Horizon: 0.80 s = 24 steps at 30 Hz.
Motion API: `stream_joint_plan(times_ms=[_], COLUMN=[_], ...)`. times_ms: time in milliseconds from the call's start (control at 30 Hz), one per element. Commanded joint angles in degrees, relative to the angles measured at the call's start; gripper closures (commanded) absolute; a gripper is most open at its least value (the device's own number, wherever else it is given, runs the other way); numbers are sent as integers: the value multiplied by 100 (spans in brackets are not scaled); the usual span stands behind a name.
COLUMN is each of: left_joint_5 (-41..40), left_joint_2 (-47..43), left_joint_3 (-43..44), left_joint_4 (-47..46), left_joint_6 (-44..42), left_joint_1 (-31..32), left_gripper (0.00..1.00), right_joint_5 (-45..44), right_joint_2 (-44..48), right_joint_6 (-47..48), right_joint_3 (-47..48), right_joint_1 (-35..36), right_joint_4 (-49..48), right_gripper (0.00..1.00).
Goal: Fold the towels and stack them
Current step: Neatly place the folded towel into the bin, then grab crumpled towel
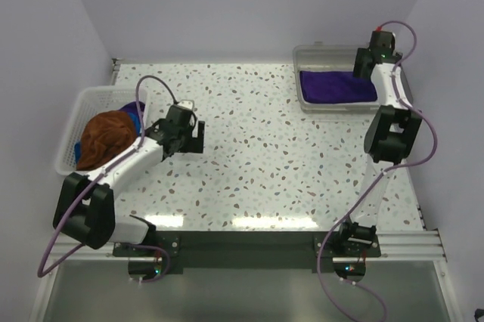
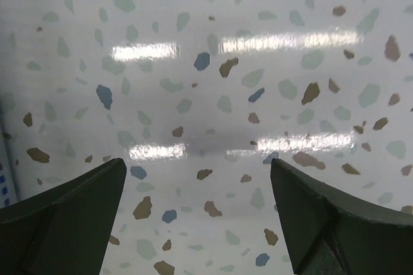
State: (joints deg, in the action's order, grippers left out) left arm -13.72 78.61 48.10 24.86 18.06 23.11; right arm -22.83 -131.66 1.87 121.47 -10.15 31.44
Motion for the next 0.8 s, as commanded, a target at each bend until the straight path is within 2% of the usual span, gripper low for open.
stream_joint_plan(times_ms=[0, 200, 300, 333, 400, 433, 500, 600, 767], left_joint_5=[-262, -324, -456, -430, -334, -334, -272, -437, -843], left_joint_2=[-311, -328, -486, -574, -618, -619, -531, -338, 127], left_joint_3=[804, 1553, 1554, 1536, 1458, 1440, 1422, 1474, 1545], left_joint_4=[53, 616, 783, 801, 810, 801, 775, 661, 485], left_joint_6=[259, 285, 338, 364, 391, 443, 513, 672, 874], left_joint_1=[-166, -834, -1317, -1675, -2081, -2474, -2967, -3364, -3621], left_gripper=[0, 0, 0, 0, 0, 0, 0, 1, 8], right_joint_5=[611, 938, 1569, 1876, 2080, 2081, 2124, 2467, 2678], right_joint_2=[1632, 2730, 3162, 3451, 3769, 4014, 4182, 4376, 4386], right_joint_6=[-985, -1364, -1557, -1628, -1786, -1813, -1848, -2006, -1927], right_joint_3=[-570, -1871, -2574, -2924, -3312, -3653, -3972, -4587, -5396], right_joint_1=[127, 338, 373, 417, 759, 934, 1619, 2376, 3544], right_joint_4=[195, 468, 258, 205, -5, -59, -225, -479, -692], right_gripper=[1, 1, 1, 1, 1, 1, 1, 1, 1])
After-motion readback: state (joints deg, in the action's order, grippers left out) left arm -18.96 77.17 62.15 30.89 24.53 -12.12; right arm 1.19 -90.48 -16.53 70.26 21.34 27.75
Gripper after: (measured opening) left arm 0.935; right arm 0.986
